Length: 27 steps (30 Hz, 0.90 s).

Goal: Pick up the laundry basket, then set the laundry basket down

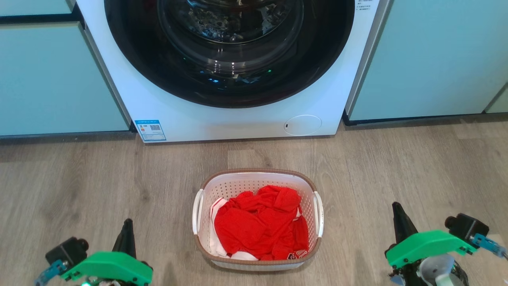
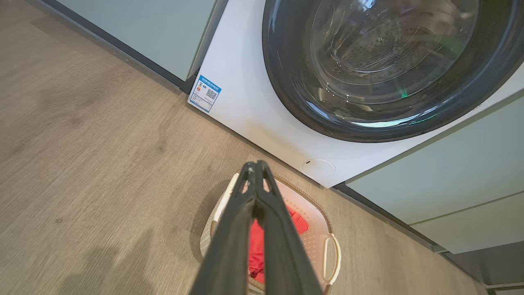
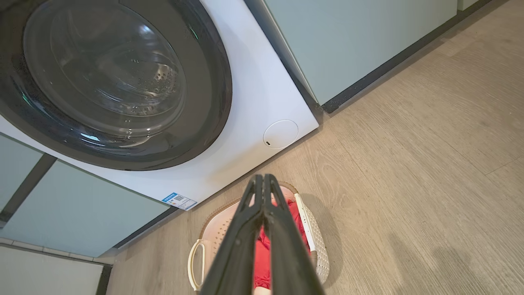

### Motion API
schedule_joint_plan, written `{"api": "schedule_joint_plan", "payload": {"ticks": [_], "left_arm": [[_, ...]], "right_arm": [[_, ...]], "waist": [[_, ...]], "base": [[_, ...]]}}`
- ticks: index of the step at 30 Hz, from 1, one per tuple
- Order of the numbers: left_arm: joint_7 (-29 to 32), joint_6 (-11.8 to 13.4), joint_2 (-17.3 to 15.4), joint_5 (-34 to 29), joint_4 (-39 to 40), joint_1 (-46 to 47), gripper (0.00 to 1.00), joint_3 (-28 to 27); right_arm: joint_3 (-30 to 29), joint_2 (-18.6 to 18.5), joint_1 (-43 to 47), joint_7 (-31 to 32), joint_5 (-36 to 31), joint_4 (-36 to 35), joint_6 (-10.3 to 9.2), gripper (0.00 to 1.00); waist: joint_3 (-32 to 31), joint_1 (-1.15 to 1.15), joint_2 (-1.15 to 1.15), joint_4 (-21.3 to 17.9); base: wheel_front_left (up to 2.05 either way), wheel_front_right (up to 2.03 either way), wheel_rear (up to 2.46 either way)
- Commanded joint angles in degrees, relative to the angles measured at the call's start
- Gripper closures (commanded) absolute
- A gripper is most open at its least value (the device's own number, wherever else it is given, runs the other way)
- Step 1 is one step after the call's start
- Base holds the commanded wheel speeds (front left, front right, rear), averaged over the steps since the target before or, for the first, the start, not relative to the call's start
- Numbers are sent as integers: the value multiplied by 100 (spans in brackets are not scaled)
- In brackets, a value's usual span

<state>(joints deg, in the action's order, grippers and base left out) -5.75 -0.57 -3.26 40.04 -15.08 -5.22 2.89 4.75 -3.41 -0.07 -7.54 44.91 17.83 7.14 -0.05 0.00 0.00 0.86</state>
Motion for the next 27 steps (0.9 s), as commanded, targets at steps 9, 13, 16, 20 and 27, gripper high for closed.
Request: {"api": "schedule_joint_plan", "payload": {"ticks": [9,13,16,20,27], "left_arm": [[157,-122,5,727,155,429,100,-245],[240,-166,7,1071,151,484,100,-299],[290,-192,9,1279,149,517,100,-332],[356,-227,11,1557,145,561,100,-375],[455,-280,14,1973,140,627,100,-441]], "right_arm": [[-112,-87,-347,177,702,-225,17,100],[-170,-90,-366,256,1028,-238,18,100],[-206,-92,-377,303,1224,-246,19,100],[-254,-94,-392,367,1485,-256,20,100],[-328,-96,-415,465,1876,-272,22,100]], "waist": [[3,0,0,-11],[4,0,0,-16],[5,0,0,-20],[7,0,0,-25],[9,0,0,-32]], "base": [[0,0,0],[0,0,0],[0,0,0],[0,0,0],[0,0,0]]}}
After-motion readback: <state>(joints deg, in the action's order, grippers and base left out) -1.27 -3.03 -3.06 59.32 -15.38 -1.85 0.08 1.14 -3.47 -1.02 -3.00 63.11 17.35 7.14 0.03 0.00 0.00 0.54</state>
